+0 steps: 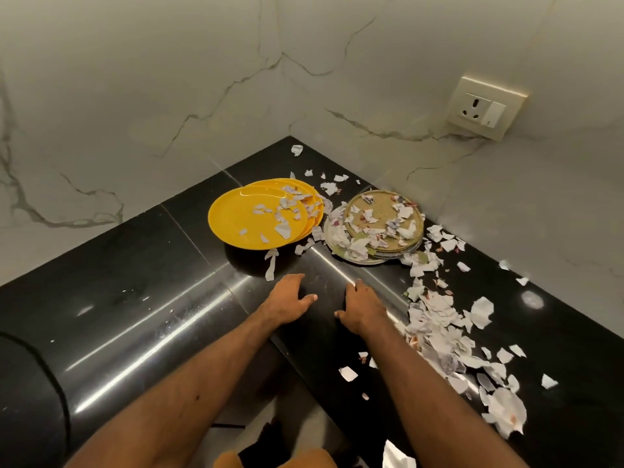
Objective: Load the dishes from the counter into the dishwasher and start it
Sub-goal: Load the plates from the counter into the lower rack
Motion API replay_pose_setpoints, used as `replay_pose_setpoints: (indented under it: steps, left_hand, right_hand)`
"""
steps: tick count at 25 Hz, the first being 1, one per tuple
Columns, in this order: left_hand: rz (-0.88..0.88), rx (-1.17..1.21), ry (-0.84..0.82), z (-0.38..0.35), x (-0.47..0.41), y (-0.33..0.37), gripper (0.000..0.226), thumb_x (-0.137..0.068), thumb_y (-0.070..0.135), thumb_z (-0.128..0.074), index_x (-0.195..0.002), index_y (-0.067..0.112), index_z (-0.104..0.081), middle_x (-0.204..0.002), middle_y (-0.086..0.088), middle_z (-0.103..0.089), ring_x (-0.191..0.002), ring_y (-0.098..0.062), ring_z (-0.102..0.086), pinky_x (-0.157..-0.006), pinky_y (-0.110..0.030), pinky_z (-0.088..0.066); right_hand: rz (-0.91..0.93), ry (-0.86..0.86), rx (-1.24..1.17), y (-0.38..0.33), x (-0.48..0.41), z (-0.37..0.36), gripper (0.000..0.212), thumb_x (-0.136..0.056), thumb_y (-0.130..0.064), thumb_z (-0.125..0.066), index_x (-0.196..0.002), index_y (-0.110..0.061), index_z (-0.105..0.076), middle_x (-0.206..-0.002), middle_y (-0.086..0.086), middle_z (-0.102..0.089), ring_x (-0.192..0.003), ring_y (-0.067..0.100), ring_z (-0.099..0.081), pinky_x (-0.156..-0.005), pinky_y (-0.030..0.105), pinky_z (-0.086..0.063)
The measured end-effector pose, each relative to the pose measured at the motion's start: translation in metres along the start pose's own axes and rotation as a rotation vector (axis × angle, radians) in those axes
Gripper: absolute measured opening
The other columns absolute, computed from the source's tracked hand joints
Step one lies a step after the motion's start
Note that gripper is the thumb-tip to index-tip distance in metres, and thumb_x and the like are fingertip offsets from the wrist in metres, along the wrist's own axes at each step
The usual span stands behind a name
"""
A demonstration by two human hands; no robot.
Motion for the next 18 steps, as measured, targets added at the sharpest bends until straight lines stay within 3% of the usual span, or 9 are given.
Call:
replay_pose_setpoints:
  steps: [4, 9, 13, 16, 18]
  left_hand:
    - [0.271, 0.396, 0.149, 0.031, -0.008, -0.042, 0.077, -0.092, 0.058, -0.067, -0.151, 0.015, -0.044, -0.131, -0.002, -0.068, -0.12, -0.021, -0.064, -0.109, -0.043, -0.049]
    - [0.436, 0.888, 0.256, 0.049, -0.02, -0.075, 0.094, -0.086, 0.066, -0.07, -0.154, 0.009, -0.038, -0.129, -0.009, -0.068, -0.099, -0.017, -0.073, -0.106, -0.046, -0.052]
    - [0.474, 1.36, 0.333, 0.06, -0.032, -0.082, 0.066, -0.095, 0.051, -0.068, -0.138, 0.003, -0.054, -0.124, -0.017, -0.066, -0.105, -0.028, -0.073, -0.1, -0.043, -0.057]
    - [0.492, 1.491, 0.373, 0.072, -0.039, -0.083, 0.043, -0.102, 0.034, -0.064, -0.131, 0.003, -0.058, -0.122, -0.018, -0.071, -0.095, -0.025, -0.076, -0.079, -0.032, -0.063]
    - [0.523, 1.489, 0.377, 0.078, -0.04, -0.086, 0.032, -0.105, 0.019, -0.059, -0.132, 0.001, -0.059, -0.123, -0.018, -0.071, -0.096, -0.024, -0.075, -0.075, -0.028, -0.062]
  right_hand:
    - [-0.096, -0.089, 0.078, -0.016, -0.016, 0.013, 0.061, -0.093, -0.019, -0.075, -0.147, -0.009, -0.048, -0.147, 0.015, -0.049, -0.134, 0.034, -0.053, -0.101, 0.044, -0.052]
    - [-0.221, -0.141, 0.112, -0.027, -0.029, 0.007, 0.064, -0.095, -0.008, -0.066, -0.153, -0.003, -0.041, -0.154, 0.023, -0.04, -0.135, 0.04, -0.052, -0.101, 0.045, -0.052]
    - [-0.233, -0.116, 0.112, -0.028, -0.028, 0.011, 0.067, -0.092, -0.007, -0.071, -0.152, -0.005, -0.041, -0.152, 0.02, -0.042, -0.135, 0.036, -0.052, -0.104, 0.044, -0.051]
    - [-0.247, -0.111, 0.09, -0.03, -0.027, 0.016, 0.074, -0.089, -0.007, -0.078, -0.152, -0.007, -0.04, -0.151, 0.016, -0.041, -0.135, 0.034, -0.051, -0.103, 0.043, -0.051]
    - [-0.255, -0.12, 0.08, -0.033, -0.028, 0.016, 0.075, -0.088, -0.007, -0.078, -0.152, -0.007, -0.04, -0.151, 0.016, -0.04, -0.135, 0.035, -0.05, -0.101, 0.043, -0.051]
Point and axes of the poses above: each hand's wrist, its own x-axis away from the middle knuckle, its own z-axis out of the back of the hand, y = z × x, the point moved 7 cm from there along -x, towards the middle knuckle
